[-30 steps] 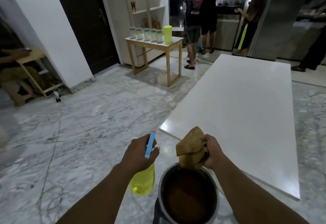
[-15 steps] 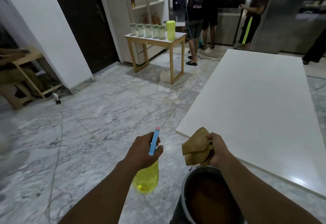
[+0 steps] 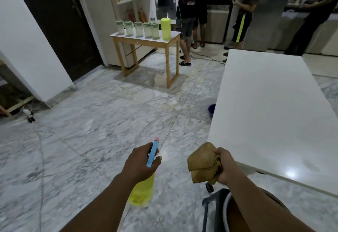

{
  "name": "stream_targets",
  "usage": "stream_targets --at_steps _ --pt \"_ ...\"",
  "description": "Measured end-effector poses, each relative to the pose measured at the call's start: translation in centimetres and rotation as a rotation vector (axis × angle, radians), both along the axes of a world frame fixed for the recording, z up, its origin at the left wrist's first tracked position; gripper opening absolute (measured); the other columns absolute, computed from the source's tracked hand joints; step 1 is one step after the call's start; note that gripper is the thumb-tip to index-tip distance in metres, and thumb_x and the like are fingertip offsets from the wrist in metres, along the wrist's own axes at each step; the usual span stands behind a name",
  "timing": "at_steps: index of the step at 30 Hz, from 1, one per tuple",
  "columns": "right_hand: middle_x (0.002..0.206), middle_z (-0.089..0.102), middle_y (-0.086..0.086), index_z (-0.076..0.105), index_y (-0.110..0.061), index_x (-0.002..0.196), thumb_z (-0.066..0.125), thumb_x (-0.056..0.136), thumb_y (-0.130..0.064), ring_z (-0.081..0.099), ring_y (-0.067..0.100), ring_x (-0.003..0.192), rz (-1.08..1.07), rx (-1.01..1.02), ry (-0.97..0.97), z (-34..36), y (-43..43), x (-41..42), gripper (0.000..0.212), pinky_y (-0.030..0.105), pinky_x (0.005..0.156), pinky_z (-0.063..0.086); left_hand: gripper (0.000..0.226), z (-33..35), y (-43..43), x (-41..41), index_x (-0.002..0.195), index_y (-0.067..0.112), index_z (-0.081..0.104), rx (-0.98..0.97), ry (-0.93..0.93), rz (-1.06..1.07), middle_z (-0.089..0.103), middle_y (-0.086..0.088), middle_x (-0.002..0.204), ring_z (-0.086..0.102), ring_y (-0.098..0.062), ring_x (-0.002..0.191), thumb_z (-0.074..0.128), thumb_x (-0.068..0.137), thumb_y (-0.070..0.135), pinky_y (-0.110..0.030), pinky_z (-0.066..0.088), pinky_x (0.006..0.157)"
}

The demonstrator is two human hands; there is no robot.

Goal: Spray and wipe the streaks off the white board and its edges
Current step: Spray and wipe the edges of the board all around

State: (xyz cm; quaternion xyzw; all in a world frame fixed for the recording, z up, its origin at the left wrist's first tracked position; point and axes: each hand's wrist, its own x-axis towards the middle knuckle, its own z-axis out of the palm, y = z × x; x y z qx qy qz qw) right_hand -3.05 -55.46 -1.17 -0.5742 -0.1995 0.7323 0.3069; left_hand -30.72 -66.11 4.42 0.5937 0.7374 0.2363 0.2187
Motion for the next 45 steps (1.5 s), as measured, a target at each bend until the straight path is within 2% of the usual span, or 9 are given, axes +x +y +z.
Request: stream_targets --at_steps 5,11,17,19,22,25,31,37,45 --pt "0.061 0.056 0.009 0.058 -0.010 0.081 0.038 0.094 -0.030 0.054 0.024 0.051 -0.133 0.039 0.015 0.9 4.1 0.5 0.031 0.026 0.048 0.044 0.016 -0.6 5.5 -2.2 0.095 0.027 0.062 0.018 -0.034 -0.072 0.068 0.011 0.084 0.062 -0.003 0.068 0.077 0.093 0.033 -0.026 0.048 0.064" --pt "0.042 0.042 0.003 0.044 -0.012 0.063 0.030 0.096 -0.021 0.042 0.018 0.032 -0.284 0.078 -0.002 2.6 10.5 0.8 0.037 0.021 0.039 0.036 0.017 -0.3 15.7 -2.5 0.094 0.023 0.063 -0.010 -0.027 -0.248 0.065 0.010 0.080 0.056 -0.005 0.065 0.074 0.093 0.036 -0.017 0.039 0.058" --pt "0.052 0.043 0.005 0.047 -0.013 0.068 0.034 0.087 -0.021 0.041 0.021 0.044 -0.405 0.066 0.019 2.5 20.1 0.1 0.025 0.026 0.052 0.034 0.021 0.6 29.7 -0.4 0.110 0.023 0.065 0.004 -0.013 -0.464 0.063 0.016 0.092 0.057 0.002 0.071 0.073 0.095 0.036 -0.008 0.035 0.060" --pt "0.052 0.045 0.005 0.049 -0.012 0.070 0.034 0.089 -0.024 0.042 0.021 0.045 -0.457 0.047 0.023 2.8 22.7 0.4 0.027 0.026 0.053 0.035 0.027 1.0 34.6 0.9 0.117 0.020 0.065 0.015 0.002 -0.528 0.064 0.014 0.099 0.059 -0.002 0.077 0.074 0.096 0.035 -0.009 0.038 0.064" --pt "0.057 0.050 0.007 0.052 -0.012 0.074 0.039 0.091 -0.027 0.047 0.023 0.053 -0.560 0.045 0.014 3.8 25.4 1.9 0.027 0.029 0.056 0.036 0.025 1.9 40.8 3.8 0.110 0.015 0.066 0.077 -0.029 -0.592 0.071 0.006 0.097 0.066 -0.015 0.083 0.075 0.094 0.031 -0.019 0.047 0.067" --pt "0.059 0.052 0.007 0.052 -0.011 0.077 0.043 0.091 -0.028 0.049 0.024 0.056 -0.663 0.023 -0.017 4.9 26.2 4.5 0.024 0.029 0.057 0.038 0.020 2.2 45.1 7.6 0.103 0.018 0.062 0.074 -0.053 -0.701 0.071 0.001 0.093 0.065 -0.018 0.080 0.076 0.094 0.030 -0.032 0.049 0.069" --pt "0.053 0.051 0.004 0.049 -0.011 0.074 0.044 0.093 -0.026 0.048 0.021 0.053 -0.885 0.028 -0.094 5.0 25.7 8.8 0.024 0.026 0.045 0.040 0.022 2.4 51.7 16.4 0.104 0.016 0.063 0.075 -0.084 -0.993 0.058 0.014 0.078 0.054 -0.001 0.063 0.075 0.095 0.032 -0.019 0.040 0.063" --pt "0.063 0.053 0.007 0.052 -0.012 0.079 0.049 0.089 -0.028 0.053 0.023 0.058 -1.168 -0.097 -0.148 1.6 22.9 8.0 0.019 0.027 0.051 0.045 0.041 -1.0 55.2 23.0 0.127 0.012 0.063 0.038 -0.133 -1.330 0.072 0.000 0.115 0.063 -0.018 0.089 0.076 0.095 0.035 -0.030 0.049 0.080" --pt "0.074 0.062 0.011 0.058 -0.008 0.086 0.046 0.097 -0.028 0.059 0.027 0.070 -1.386 -0.293 -0.177 -1.6 21.3 0.8 0.026 0.032 0.057 0.050 0.045 -5.4 55.6 25.3 0.125 0.012 0.063 0.001 -0.164 -1.614 0.073 -0.004 0.116 0.072 -0.026 0.094 0.073 0.096 0.046 -0.028 0.048 0.079"
